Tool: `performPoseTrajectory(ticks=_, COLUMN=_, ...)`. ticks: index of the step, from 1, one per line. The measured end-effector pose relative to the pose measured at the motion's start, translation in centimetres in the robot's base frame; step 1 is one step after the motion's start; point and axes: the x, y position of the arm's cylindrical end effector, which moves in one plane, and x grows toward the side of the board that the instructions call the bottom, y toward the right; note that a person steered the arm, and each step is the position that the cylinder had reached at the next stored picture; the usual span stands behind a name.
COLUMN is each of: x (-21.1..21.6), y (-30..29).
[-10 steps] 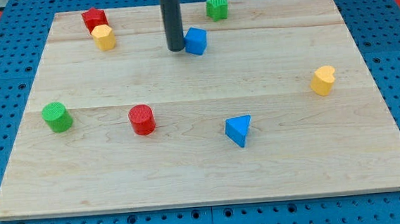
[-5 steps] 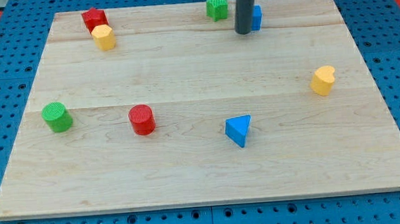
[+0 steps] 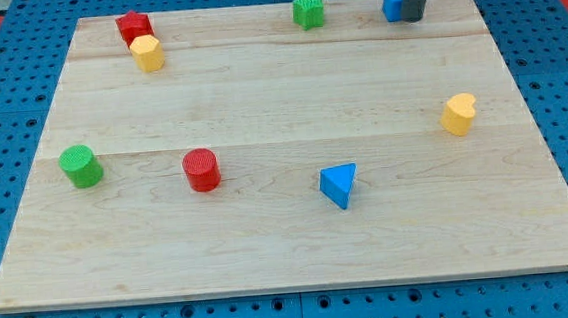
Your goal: Move blue cube to the top right
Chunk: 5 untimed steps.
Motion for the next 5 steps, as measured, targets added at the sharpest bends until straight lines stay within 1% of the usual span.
performPoseTrajectory(ticks=1, x=0.0, y=-3.1)
performPoseTrajectory(ticks=2, x=0.0, y=-4.8)
performPoseTrajectory(ticks=3, x=-1.3, y=-4.9)
performPoseTrajectory(ticks=4, x=-2.5, y=-6.6)
performPoseTrajectory(ticks=5, x=-3.0, y=-3.4)
